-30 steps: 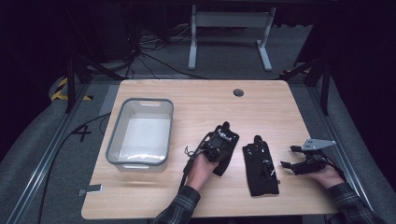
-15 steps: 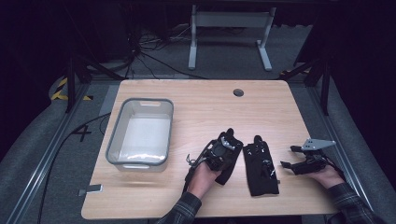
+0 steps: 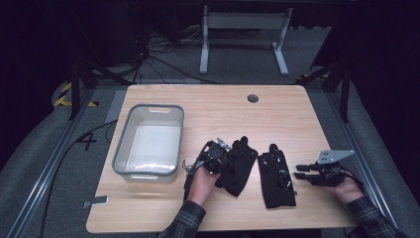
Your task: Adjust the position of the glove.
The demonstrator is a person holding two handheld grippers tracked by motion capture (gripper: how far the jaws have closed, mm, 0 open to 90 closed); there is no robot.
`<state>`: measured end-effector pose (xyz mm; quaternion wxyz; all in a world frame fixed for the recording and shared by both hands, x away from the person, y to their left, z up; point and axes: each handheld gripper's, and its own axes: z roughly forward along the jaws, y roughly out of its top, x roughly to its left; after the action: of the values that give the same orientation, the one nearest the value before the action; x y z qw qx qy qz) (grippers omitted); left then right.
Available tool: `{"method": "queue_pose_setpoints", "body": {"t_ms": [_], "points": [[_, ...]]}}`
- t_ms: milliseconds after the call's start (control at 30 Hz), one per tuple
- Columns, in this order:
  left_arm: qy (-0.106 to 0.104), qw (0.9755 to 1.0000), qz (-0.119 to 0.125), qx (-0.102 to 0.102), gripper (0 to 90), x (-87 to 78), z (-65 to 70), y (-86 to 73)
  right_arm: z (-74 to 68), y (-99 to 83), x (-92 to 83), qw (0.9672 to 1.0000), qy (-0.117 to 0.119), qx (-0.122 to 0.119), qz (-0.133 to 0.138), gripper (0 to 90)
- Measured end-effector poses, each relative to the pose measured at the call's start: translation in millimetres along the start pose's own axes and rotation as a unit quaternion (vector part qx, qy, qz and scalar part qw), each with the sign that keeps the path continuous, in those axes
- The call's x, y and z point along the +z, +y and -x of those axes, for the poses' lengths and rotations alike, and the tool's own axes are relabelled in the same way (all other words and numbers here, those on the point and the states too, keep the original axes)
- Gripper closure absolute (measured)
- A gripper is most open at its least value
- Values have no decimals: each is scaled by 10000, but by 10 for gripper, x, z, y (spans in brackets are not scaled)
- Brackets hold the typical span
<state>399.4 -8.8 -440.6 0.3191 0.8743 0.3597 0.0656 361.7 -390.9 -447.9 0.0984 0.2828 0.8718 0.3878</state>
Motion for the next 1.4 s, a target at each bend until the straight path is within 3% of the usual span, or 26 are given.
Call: {"method": "queue_pose_setpoints", "body": {"t_ms": [100,167,433,600,833,1133,1267,1400], "points": [[31,9999,-140,52,896,27,13,-22,-151,49,80,9992,320,-227,-111,776],[11,9998,-173,91,896,29,25,-45,-201,54,111,9986,393,-301,-202,812],[-130,9996,-205,145,896,-23,95,-160,-235,53,167,9972,621,-295,-285,863],[-288,9994,-151,124,896,-61,187,-253,-240,65,187,9971,633,-309,-276,865],[-328,9993,-65,145,896,-47,299,-280,-220,118,233,9972,565,-387,-293,866],[-471,9986,-84,209,894,-52,340,-284,-182,190,304,9970,532,-480,-297,866],[-356,9992,164,49,850,-143,296,-288,-185,193,279,9972,498,-491,-251,871],[-228,9994,210,-146,769,-186,210,-325,-182,207,240,9974,519,-476,-145,889]]}}
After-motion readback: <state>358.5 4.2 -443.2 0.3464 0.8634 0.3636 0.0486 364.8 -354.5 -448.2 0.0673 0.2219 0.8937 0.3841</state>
